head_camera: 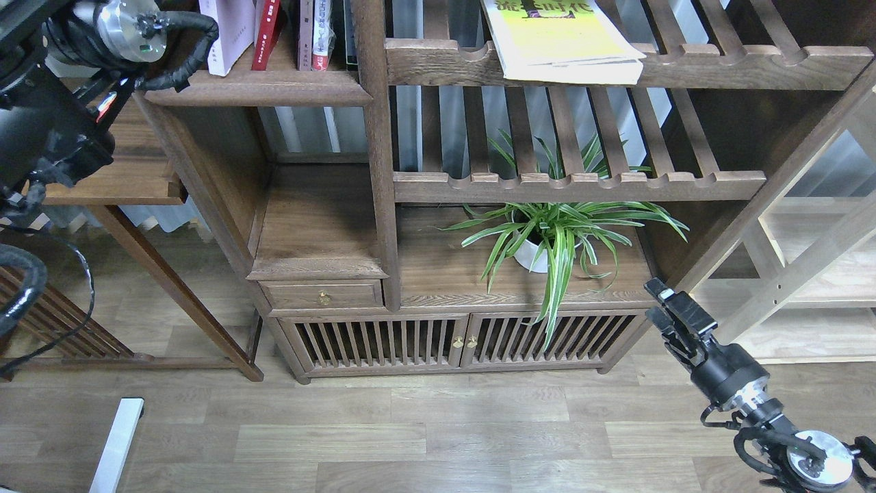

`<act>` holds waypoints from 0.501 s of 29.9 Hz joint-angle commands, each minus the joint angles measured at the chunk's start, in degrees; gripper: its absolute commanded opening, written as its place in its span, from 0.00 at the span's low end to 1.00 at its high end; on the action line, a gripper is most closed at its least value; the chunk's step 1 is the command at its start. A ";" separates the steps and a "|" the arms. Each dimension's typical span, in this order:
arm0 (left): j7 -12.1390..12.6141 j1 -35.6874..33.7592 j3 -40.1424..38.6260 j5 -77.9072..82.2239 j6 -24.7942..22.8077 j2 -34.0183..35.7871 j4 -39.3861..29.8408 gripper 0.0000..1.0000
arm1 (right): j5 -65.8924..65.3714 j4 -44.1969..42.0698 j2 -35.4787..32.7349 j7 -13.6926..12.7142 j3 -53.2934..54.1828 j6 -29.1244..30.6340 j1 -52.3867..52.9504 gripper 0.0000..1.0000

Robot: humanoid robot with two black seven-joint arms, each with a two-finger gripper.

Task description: Organize books on shelf

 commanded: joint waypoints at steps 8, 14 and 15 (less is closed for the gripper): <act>-0.08 -3.17 -0.81 -0.01 -0.02 -0.61 0.04 0.57 | -0.09 -0.12 -0.12 -0.18 -0.18 0.00 0.12 0.87; -0.35 -4.40 -0.91 -0.09 -0.10 -0.70 -0.31 0.73 | -0.09 -0.21 -0.29 -0.27 -0.18 0.00 0.38 0.87; -0.35 -4.66 -0.99 -0.09 -0.10 -0.70 -0.48 0.73 | -0.09 -0.21 -0.29 -0.27 -0.18 0.00 0.38 0.87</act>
